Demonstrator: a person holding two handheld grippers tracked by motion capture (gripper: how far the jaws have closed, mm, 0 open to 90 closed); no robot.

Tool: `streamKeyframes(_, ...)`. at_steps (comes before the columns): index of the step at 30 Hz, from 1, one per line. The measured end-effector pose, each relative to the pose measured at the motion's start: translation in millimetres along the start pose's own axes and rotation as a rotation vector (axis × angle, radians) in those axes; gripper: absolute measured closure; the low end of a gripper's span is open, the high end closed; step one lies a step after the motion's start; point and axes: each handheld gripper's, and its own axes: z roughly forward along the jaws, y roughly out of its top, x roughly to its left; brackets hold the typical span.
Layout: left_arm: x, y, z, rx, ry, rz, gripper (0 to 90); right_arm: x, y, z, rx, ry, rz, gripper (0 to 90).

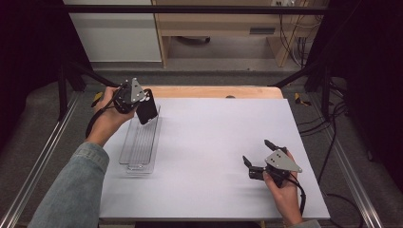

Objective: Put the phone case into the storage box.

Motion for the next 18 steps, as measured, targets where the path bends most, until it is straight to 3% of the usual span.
streamKeyframes(18, -0.6, -1.3, 6.0, 0.009, -0.006, 0.001, 82.7, -0.3, -0.2, 0.2, 0.001, 0.0, 0.001, 6.7)
